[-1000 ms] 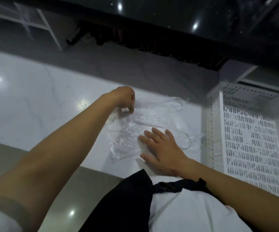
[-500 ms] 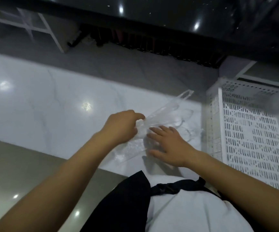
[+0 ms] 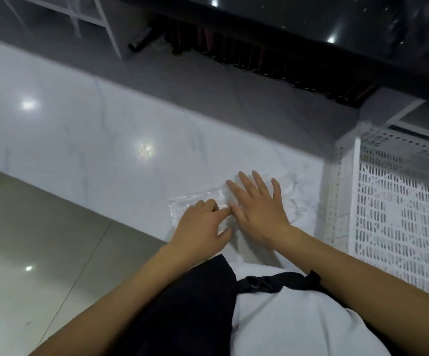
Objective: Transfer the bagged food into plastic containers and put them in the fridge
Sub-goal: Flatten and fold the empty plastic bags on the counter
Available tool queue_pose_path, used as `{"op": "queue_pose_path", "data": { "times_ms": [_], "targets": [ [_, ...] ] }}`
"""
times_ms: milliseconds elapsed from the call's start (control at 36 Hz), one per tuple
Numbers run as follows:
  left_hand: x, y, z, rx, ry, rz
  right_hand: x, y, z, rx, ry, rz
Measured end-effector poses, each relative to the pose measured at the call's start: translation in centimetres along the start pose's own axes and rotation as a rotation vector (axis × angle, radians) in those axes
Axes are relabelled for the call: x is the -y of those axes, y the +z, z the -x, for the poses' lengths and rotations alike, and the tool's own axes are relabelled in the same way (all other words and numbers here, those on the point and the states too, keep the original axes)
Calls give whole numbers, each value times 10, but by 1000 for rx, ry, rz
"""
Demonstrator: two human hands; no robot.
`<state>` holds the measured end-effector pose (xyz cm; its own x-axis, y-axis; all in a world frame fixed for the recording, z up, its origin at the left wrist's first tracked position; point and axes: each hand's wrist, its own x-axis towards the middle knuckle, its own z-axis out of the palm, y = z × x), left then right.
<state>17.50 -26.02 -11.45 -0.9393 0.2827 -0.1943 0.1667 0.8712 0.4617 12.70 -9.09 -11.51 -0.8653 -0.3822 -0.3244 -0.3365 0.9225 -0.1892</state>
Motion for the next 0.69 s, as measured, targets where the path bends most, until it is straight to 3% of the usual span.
{"op": "queue_pose_path", "data": {
  "times_ms": [111,167,250,361,694],
  "targets": [
    [-5,-4,3,-300,-208,242,-11,29,2,-32,-5,58],
    [-7,-3,-1,-414,-217,267,-13,36,1,-67,10,58],
    [-13,5,-14,-303,-227,229,-10,40,0,-95,27,42],
    [-13,29,-25,-94,-225,-29,-12,43,0,-125,32,36],
    [26,40,0,-138,-272,-197,-52,31,2,-149,191,-19]
  ]
}}
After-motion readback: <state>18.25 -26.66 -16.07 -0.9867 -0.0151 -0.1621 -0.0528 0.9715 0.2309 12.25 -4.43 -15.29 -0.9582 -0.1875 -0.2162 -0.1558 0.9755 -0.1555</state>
